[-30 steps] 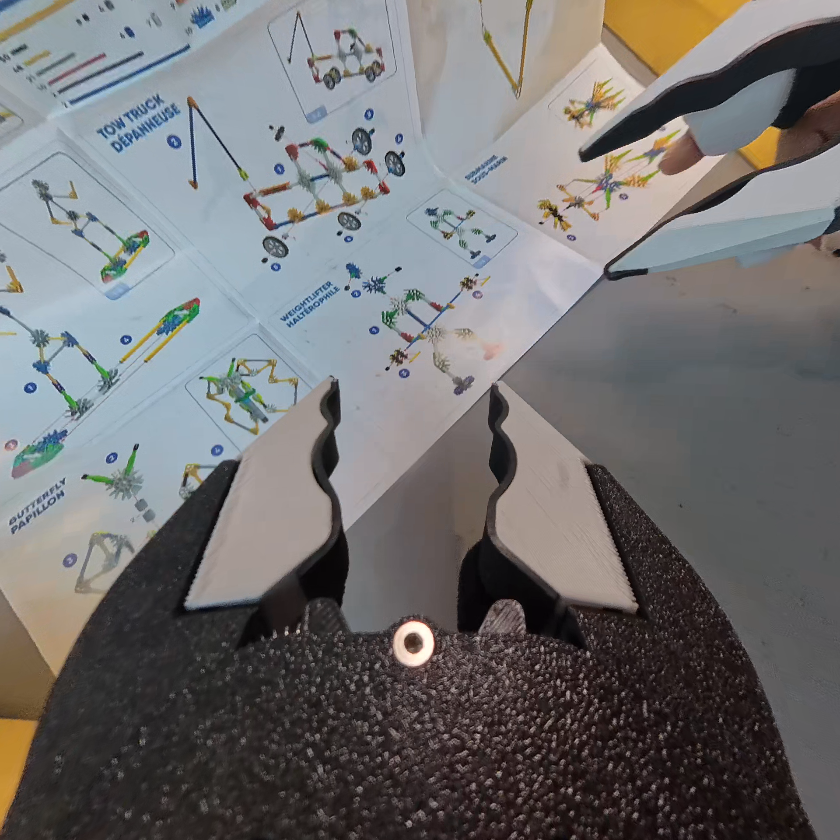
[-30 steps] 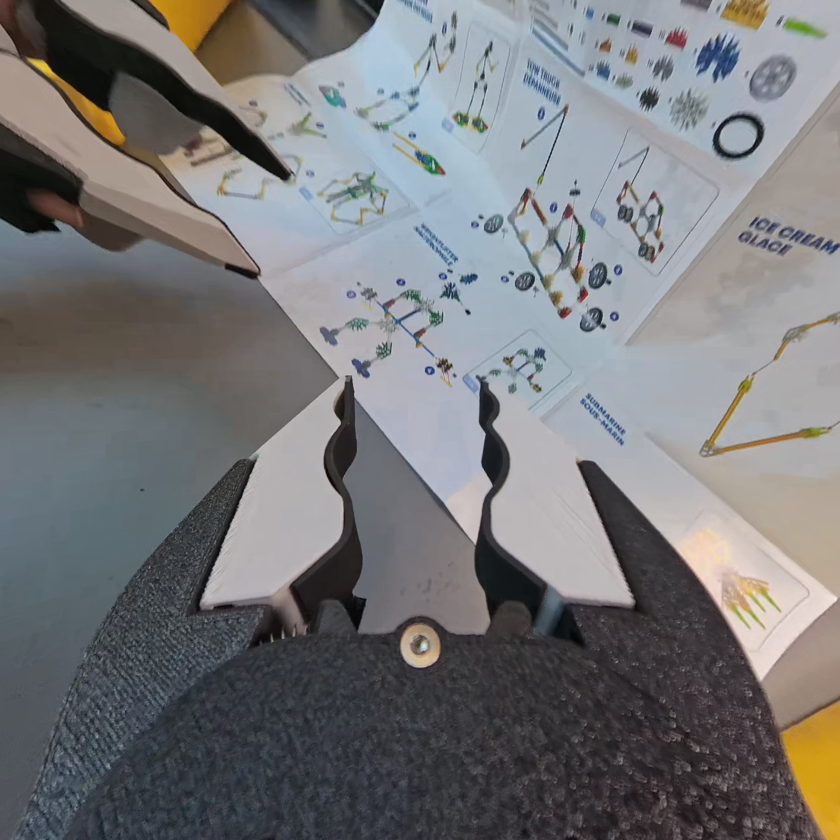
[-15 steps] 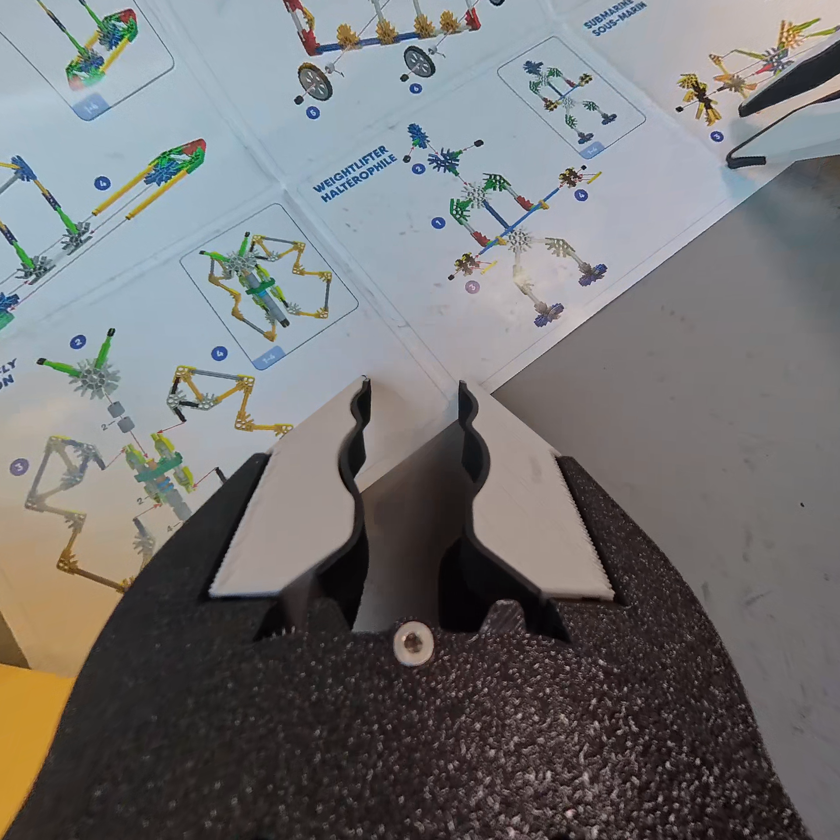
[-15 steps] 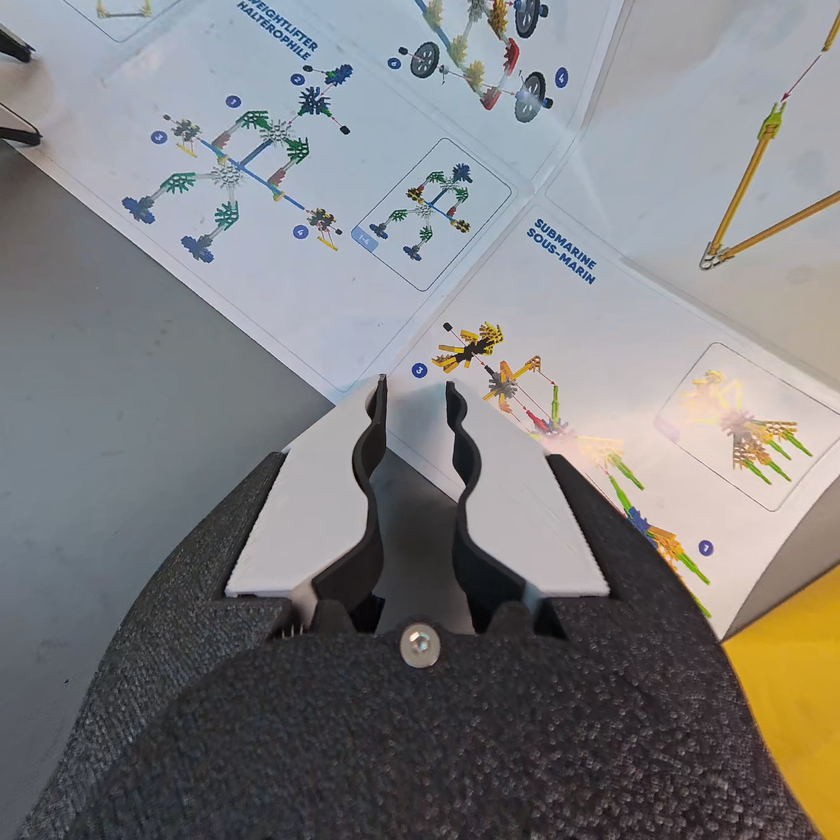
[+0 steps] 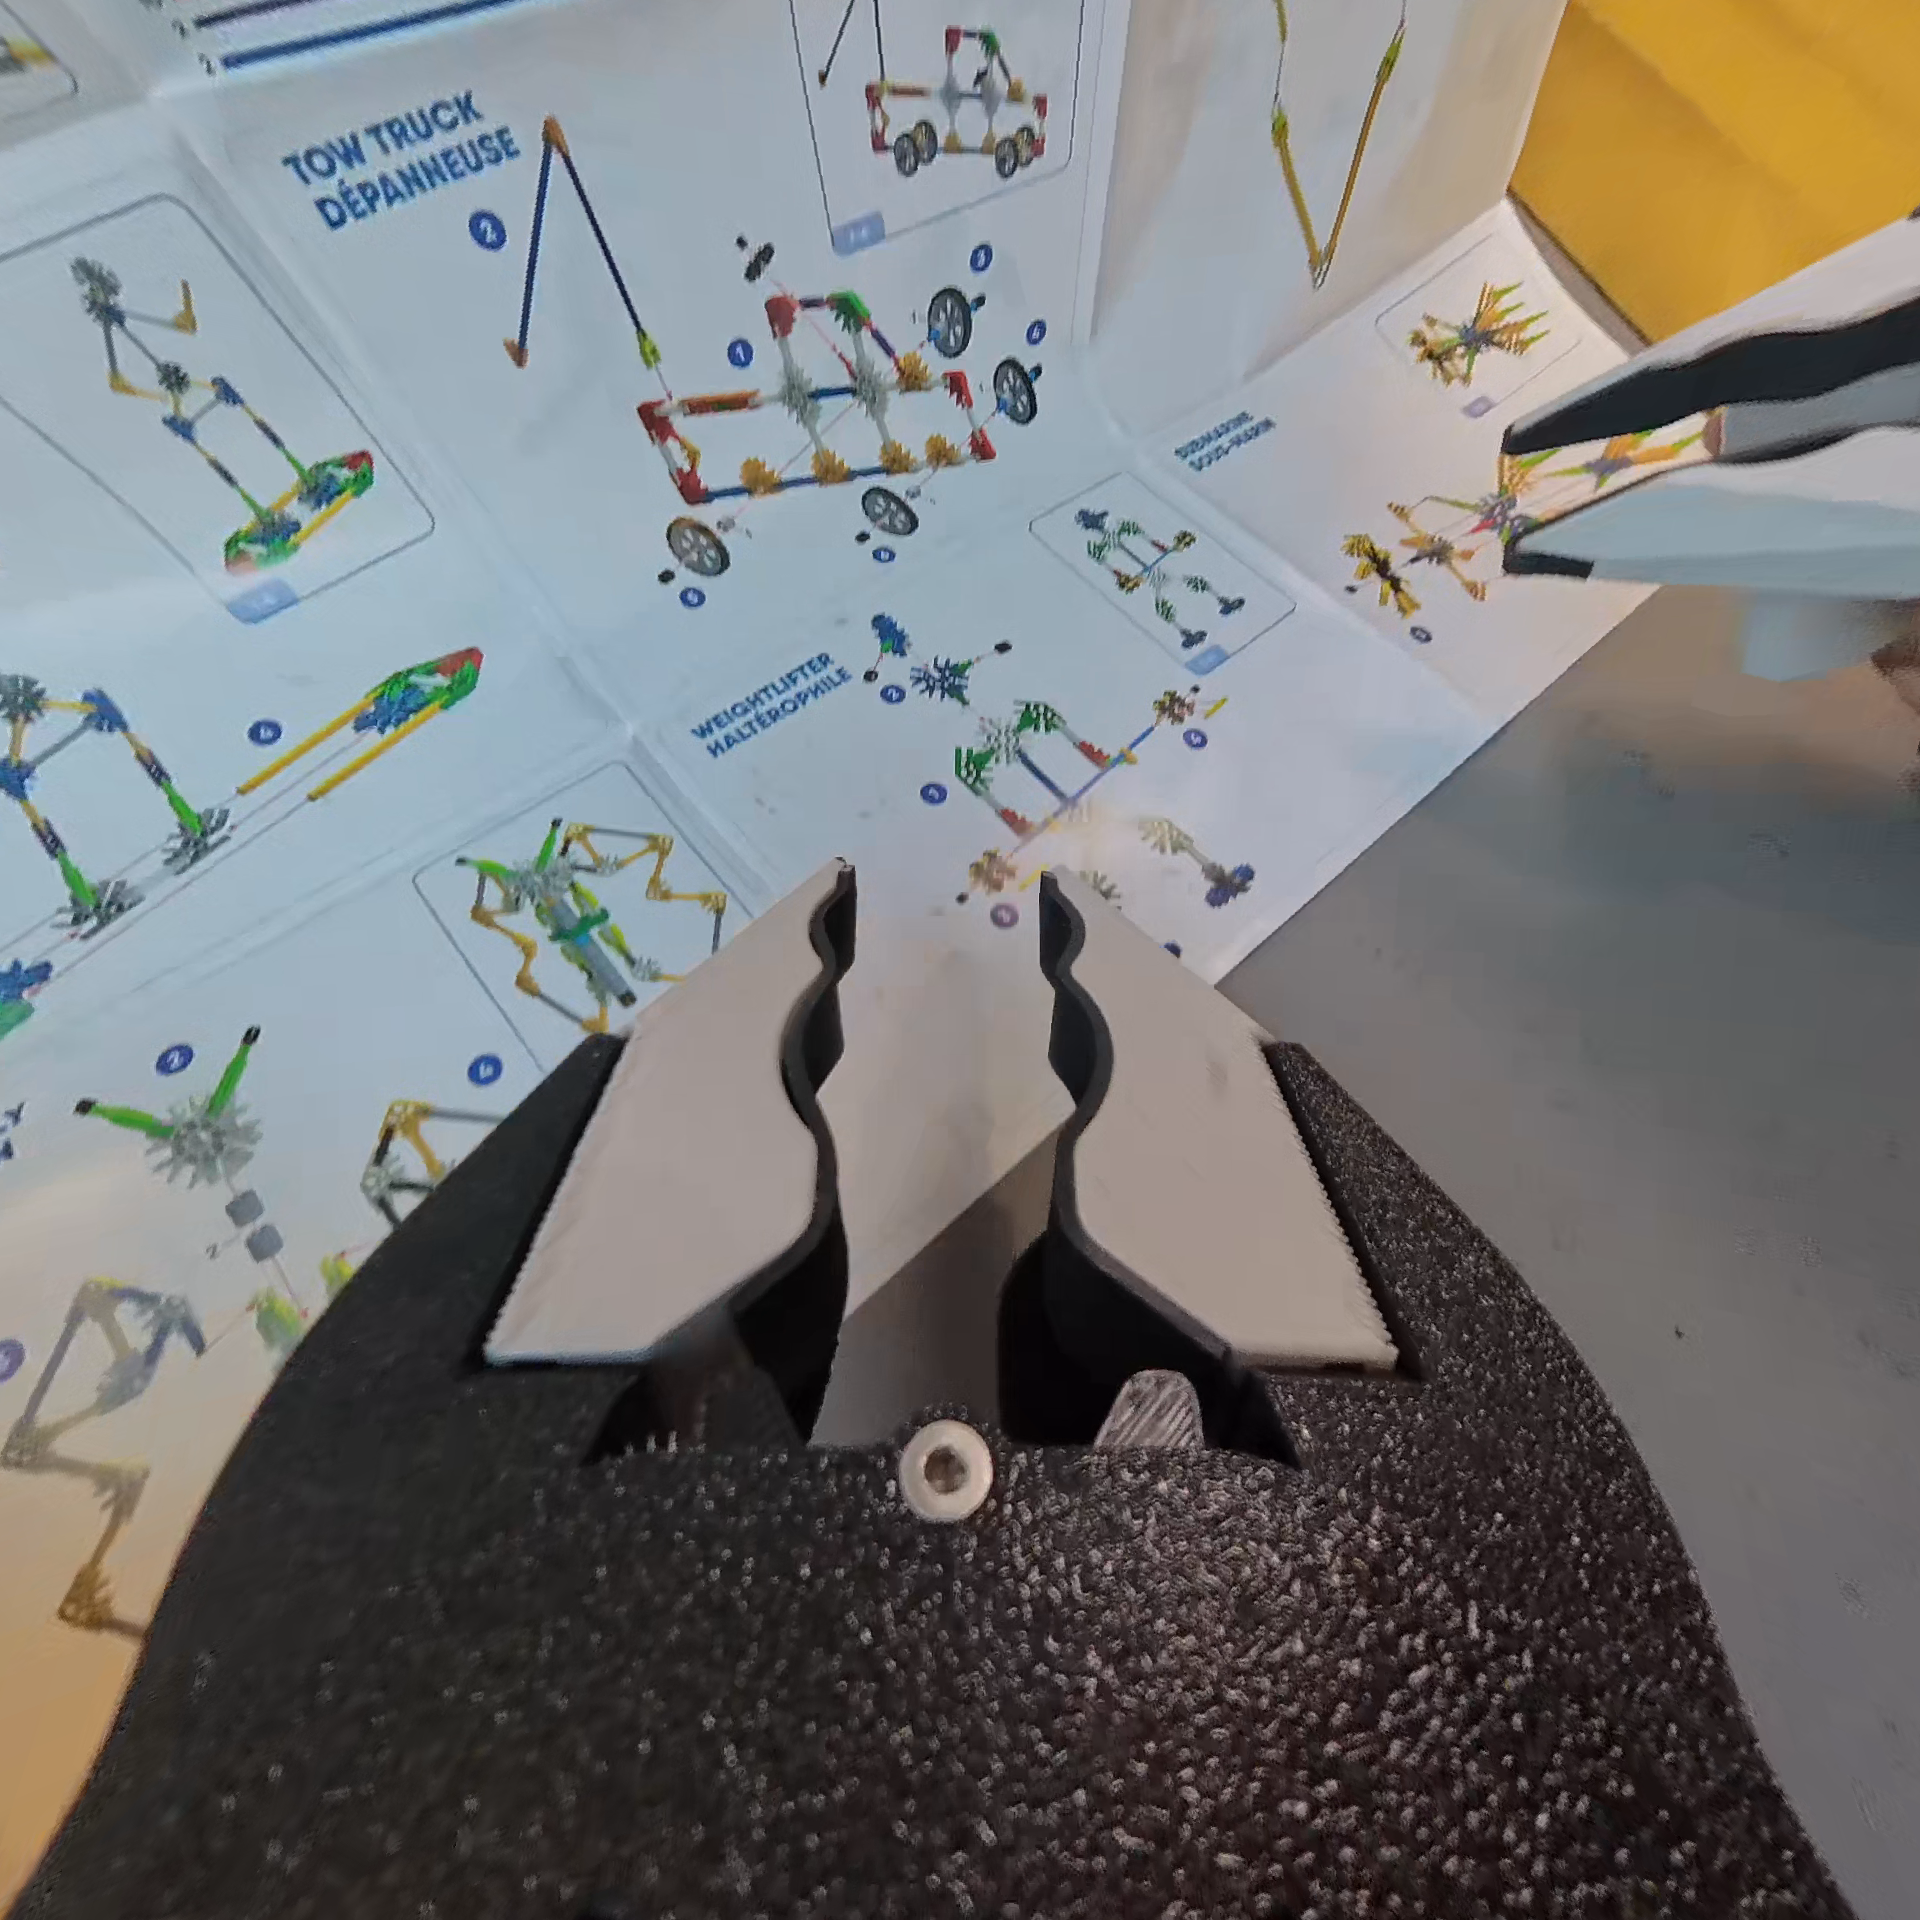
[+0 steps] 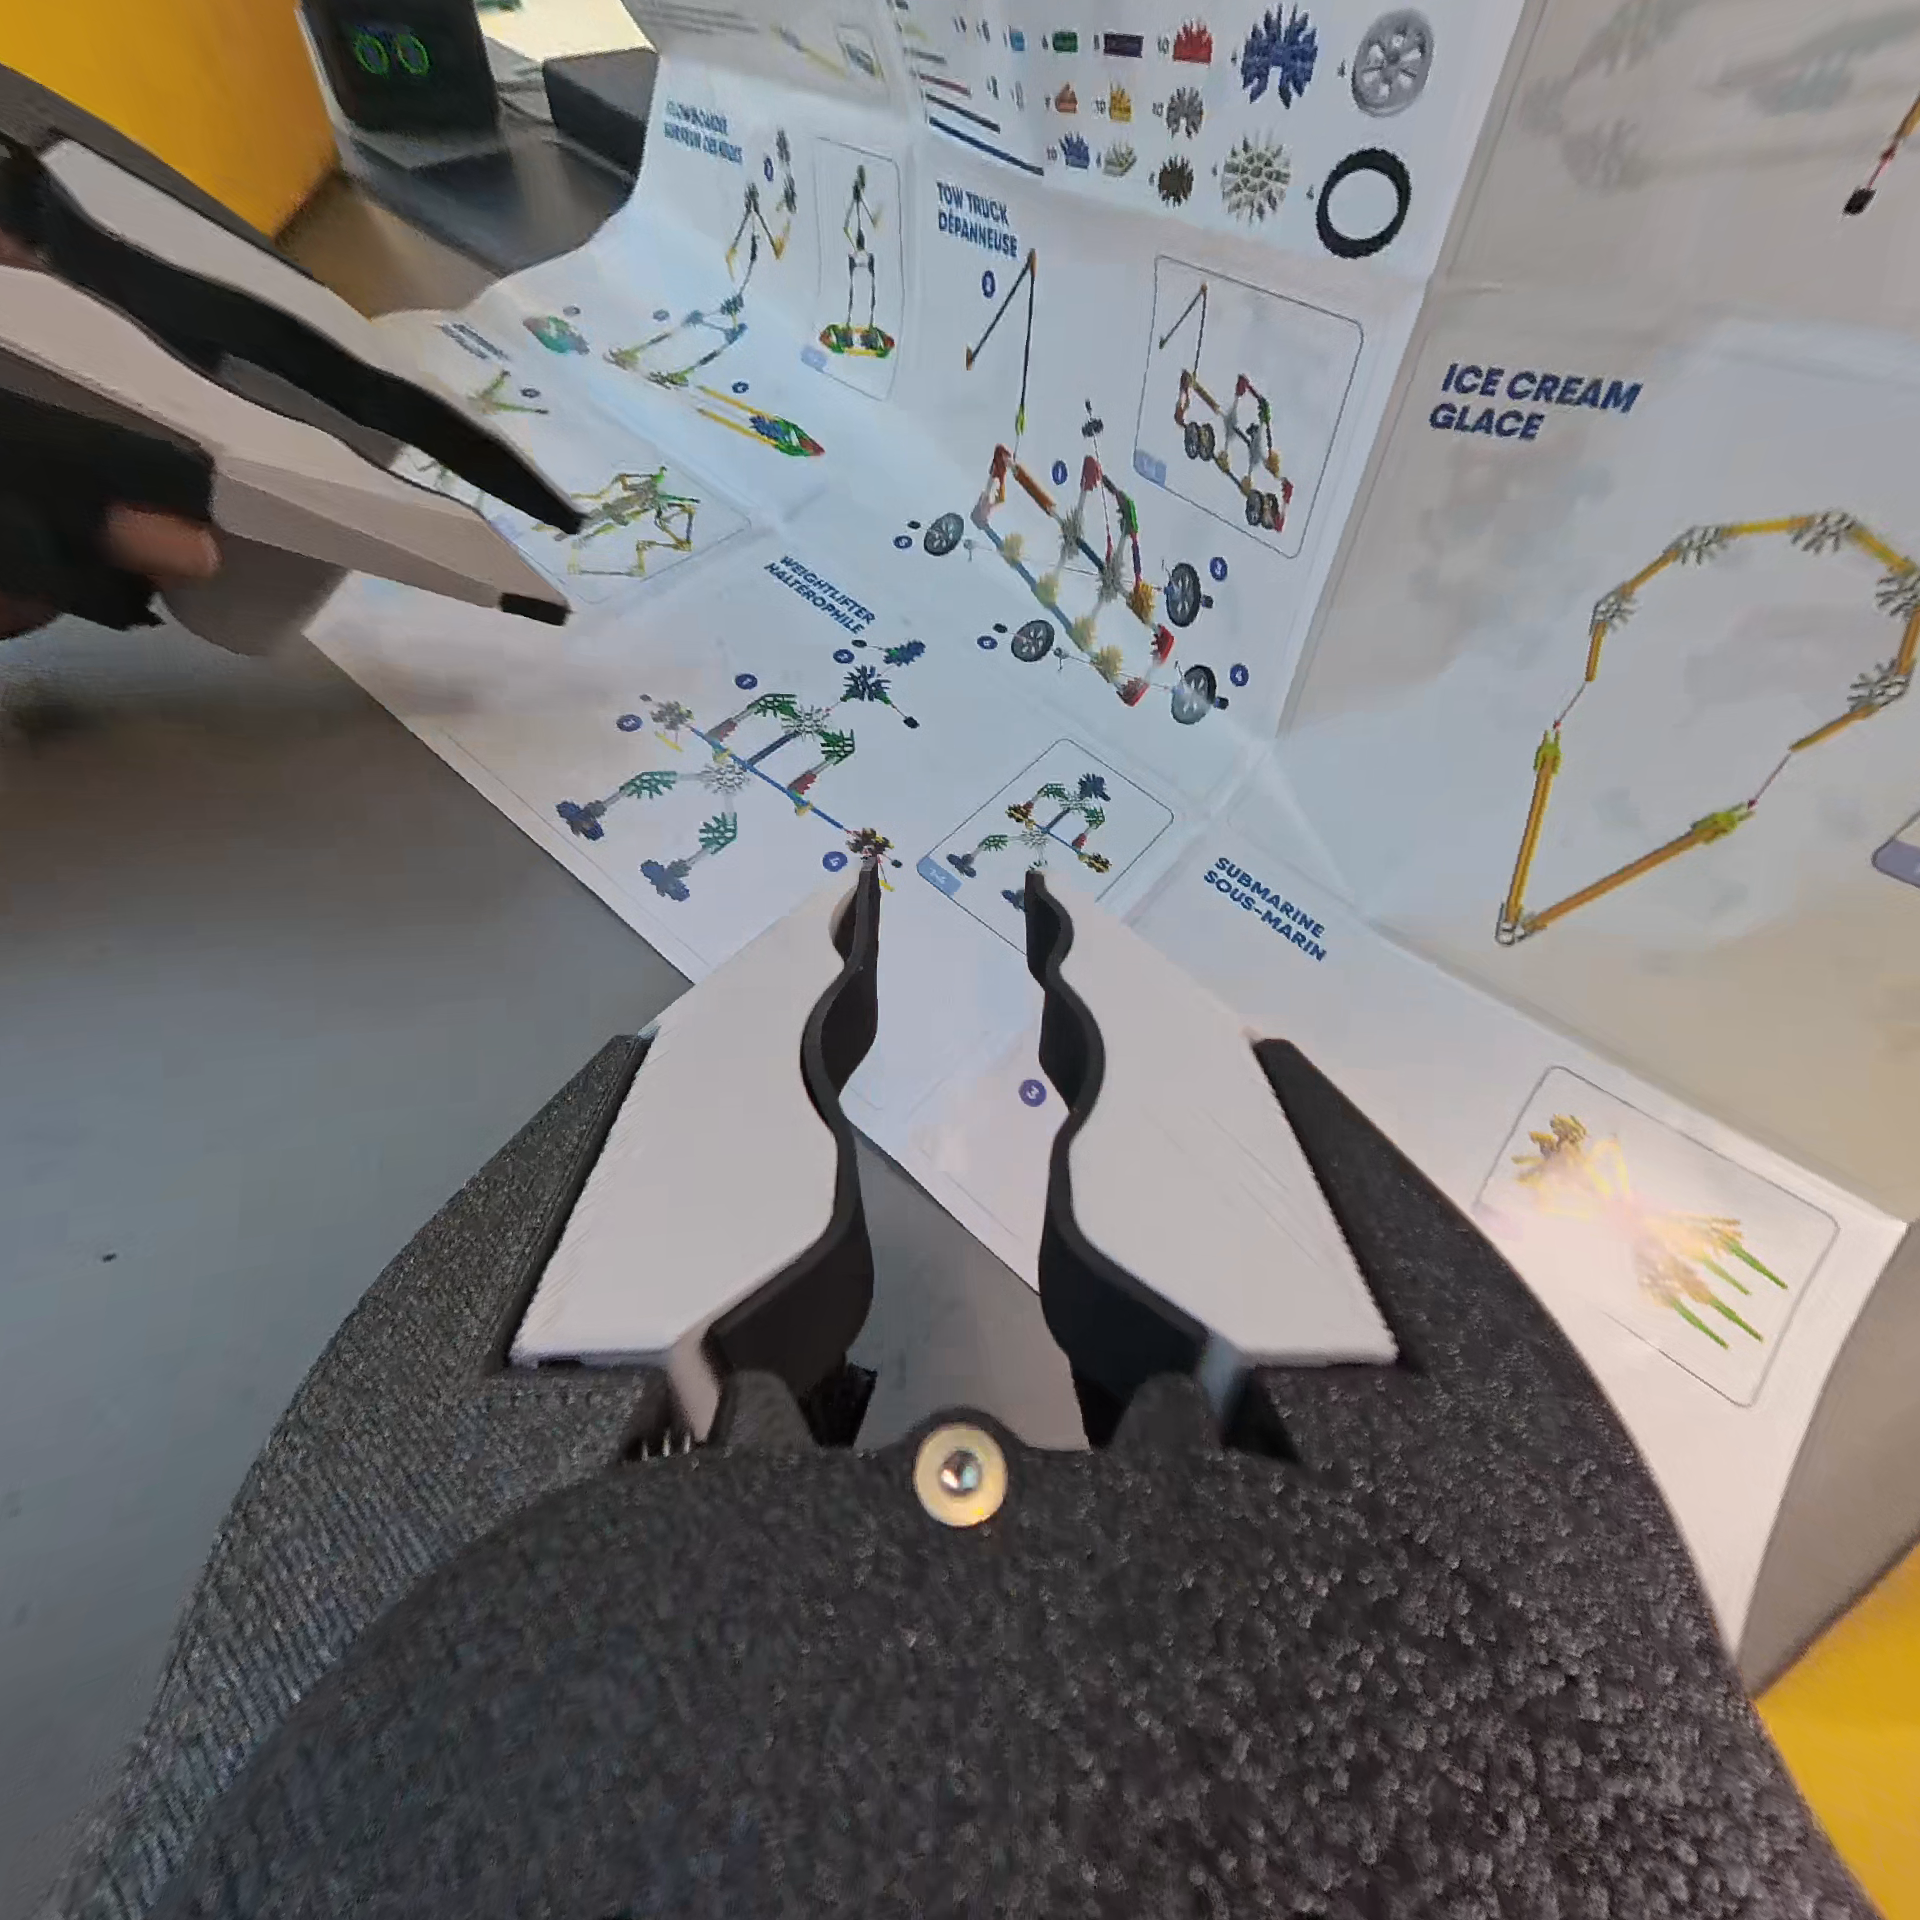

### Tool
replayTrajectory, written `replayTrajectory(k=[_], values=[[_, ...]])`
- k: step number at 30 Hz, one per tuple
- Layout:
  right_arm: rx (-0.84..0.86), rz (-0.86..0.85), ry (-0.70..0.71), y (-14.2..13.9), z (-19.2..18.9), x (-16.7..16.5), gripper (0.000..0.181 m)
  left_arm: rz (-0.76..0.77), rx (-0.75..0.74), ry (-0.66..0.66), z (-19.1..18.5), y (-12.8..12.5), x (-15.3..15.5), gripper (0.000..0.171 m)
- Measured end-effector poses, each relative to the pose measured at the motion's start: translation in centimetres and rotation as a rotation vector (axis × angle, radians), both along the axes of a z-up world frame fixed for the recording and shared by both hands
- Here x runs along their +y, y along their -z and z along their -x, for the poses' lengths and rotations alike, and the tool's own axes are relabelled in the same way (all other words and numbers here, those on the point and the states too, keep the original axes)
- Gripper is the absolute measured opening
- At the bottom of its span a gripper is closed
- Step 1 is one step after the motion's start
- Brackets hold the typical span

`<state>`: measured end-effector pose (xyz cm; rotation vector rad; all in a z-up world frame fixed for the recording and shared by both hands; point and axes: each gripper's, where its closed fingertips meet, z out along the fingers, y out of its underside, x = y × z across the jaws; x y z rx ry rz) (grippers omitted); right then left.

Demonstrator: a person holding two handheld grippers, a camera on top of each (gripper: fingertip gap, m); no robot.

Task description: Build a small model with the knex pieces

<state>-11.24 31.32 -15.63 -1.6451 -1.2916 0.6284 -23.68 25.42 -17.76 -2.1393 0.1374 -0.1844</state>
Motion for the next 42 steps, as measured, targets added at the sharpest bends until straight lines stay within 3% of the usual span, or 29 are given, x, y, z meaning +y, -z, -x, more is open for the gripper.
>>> replayTrajectory(k=[3,7,14,42], values=[[-0.002,-0.017,-0.013,0.4,0.6,-1.1,0.024,0.006,-0.031,0.031,-0.7,0.1,2.9,0.028],[0.005,0.011,-0.056,0.4,1.1,-2.4,0.02,0.058,0.041,0.06,-0.6,1.4,6.1,0.02],[-0.007,0.077,-0.098,0.9,1.3,-2.9,0.018,0.087,0.115,0.062,0.0,2.5,8.9,0.0],[-0.038,0.102,-0.125,1.6,1.6,-3.3,0.018,0.148,0.11,0.056,0.8,3.5,9.1,0.0]])
